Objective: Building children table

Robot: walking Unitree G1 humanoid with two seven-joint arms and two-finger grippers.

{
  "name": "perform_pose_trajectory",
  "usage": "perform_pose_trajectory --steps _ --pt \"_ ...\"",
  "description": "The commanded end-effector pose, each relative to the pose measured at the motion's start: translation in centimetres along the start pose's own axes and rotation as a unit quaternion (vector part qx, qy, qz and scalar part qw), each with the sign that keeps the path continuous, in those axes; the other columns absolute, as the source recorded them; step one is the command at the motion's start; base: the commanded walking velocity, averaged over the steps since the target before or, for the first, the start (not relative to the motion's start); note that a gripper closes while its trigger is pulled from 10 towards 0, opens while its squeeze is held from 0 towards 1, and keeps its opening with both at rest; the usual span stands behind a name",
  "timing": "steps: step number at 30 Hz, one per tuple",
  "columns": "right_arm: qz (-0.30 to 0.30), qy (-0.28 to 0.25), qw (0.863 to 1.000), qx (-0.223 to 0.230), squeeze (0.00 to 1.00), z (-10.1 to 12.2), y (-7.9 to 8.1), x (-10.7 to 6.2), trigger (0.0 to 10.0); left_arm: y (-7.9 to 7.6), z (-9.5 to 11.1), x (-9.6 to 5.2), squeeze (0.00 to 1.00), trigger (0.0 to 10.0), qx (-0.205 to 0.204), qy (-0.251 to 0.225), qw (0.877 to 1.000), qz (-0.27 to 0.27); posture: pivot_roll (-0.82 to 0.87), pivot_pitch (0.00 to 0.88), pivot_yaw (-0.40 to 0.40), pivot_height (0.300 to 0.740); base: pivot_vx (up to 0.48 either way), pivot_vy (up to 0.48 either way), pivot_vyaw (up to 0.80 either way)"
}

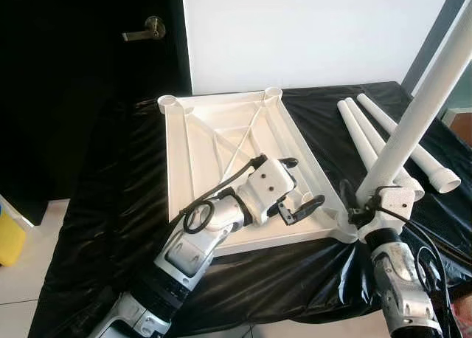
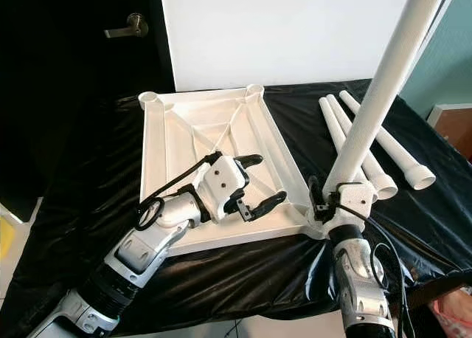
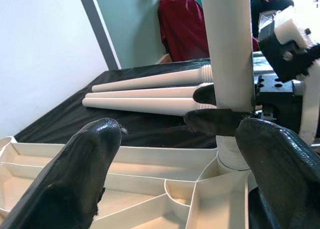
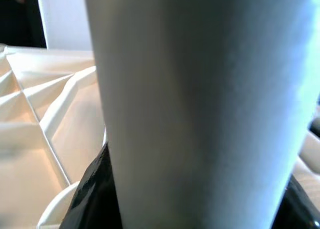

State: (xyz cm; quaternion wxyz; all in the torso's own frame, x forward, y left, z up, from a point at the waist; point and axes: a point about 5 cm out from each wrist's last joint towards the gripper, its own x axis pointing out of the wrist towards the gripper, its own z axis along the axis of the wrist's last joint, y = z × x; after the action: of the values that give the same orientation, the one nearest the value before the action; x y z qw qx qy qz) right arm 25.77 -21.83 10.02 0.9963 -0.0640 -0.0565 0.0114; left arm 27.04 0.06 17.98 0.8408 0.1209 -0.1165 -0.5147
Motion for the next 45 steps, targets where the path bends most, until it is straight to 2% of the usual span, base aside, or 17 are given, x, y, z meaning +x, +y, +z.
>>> perform_pose_trajectory --steps 1,11,13,16,25,31,34,35,36,37,38,40,42,45 --pt "-0.006 0.108 0.994 0.003 0.00 -4.1 0.2 -2.1 10.0 0.0 0.1 0.0 0.00 10.0 0.008 0.002 1.000 -0.023 -0.03 0.018 0.010 0.740 0.000 0.000 0.00" --pt "-0.014 0.117 0.993 0.016 0.00 -4.6 0.3 -2.5 10.0 0.0 0.0 0.0 0.00 10.0 0.008 0.002 1.000 -0.025 -0.04 0.018 0.018 0.740 0.000 0.000 0.00" --pt "-0.047 0.126 0.988 0.075 0.00 -4.8 0.1 -2.6 10.0 0.0 0.1 0.0 0.00 10.0 0.009 0.002 1.000 -0.027 -0.04 0.017 0.021 0.740 0.000 0.000 0.00" --pt "-0.063 0.131 0.985 0.094 0.00 -4.8 0.1 -2.5 10.0 0.0 0.1 0.0 0.00 10.0 0.010 0.002 1.000 -0.028 -0.04 0.017 0.022 0.740 0.000 0.000 0.00" --pt "-0.066 0.122 0.986 0.095 0.00 -4.4 0.3 -2.1 10.0 0.0 0.1 0.1 0.00 10.0 0.011 0.001 1.000 -0.029 -0.04 0.015 0.021 0.740 0.000 0.000 0.00" --pt "-0.063 0.111 0.989 0.077 0.00 -4.2 0.5 -2.2 10.0 0.0 0.1 0.0 0.00 10.0 0.010 0.001 1.000 -0.028 -0.04 0.016 0.019 0.740 0.000 0.000 0.00" --pt "-0.077 0.100 0.989 0.081 0.00 -4.0 0.5 -2.2 10.0 0.0 0.1 0.0 0.00 10.0 0.010 0.001 1.000 -0.028 -0.04 0.015 0.017 0.740 0.000 0.000 0.00" --pt "-0.108 0.089 0.987 0.077 0.00 -3.8 0.4 -2.4 10.0 0.0 0.1 0.0 0.00 10.0 0.011 0.001 1.000 -0.028 -0.03 0.015 0.012 0.740 0.000 0.000 0.00" --pt "-0.163 0.082 0.980 0.077 0.00 -3.8 0.2 -2.6 10.0 0.0 0.1 0.0 0.00 10.0 0.010 0.001 1.000 -0.027 -0.03 0.015 0.013 0.740 0.000 0.000 0.00" --pt "-0.163 0.082 0.980 0.077 0.00 -3.8 0.2 -2.6 10.0 0.0 0.1 0.0 0.00 10.0 0.010 0.001 1.000 -0.027 -0.03 0.015 0.013 0.740 0.000 0.000 0.00" --pt "-0.216 0.085 0.969 0.084 0.00 -3.9 0.0 -2.7 10.0 0.0 0.1 0.0 0.00 10.0 0.010 0.001 1.000 -0.027 -0.03 0.014 0.013 0.740 0.000 0.000 0.00" --pt "-0.216 0.085 0.969 0.084 0.00 -3.9 0.0 -2.7 10.0 0.0 0.1 0.0 0.00 10.0 0.010 0.001 1.000 -0.027 -0.03 0.014 0.013 0.740 0.000 0.000 0.00" --pt "-0.288 0.085 0.949 0.093 0.00 -3.8 -0.2 -2.4 10.0 0.0 0.1 0.0 0.00 10.0 0.011 0.002 1.000 -0.026 -0.02 0.010 0.011 0.740 0.000 0.000 0.00" --pt "-0.310 0.089 0.941 0.102 0.00 -3.7 -0.1 -2.1 10.0 0.0 0.1 0.0 0.00 10.0 0.011 0.002 1.000 -0.026 -0.02 0.009 0.008 0.740 0.000 0.000 0.00"
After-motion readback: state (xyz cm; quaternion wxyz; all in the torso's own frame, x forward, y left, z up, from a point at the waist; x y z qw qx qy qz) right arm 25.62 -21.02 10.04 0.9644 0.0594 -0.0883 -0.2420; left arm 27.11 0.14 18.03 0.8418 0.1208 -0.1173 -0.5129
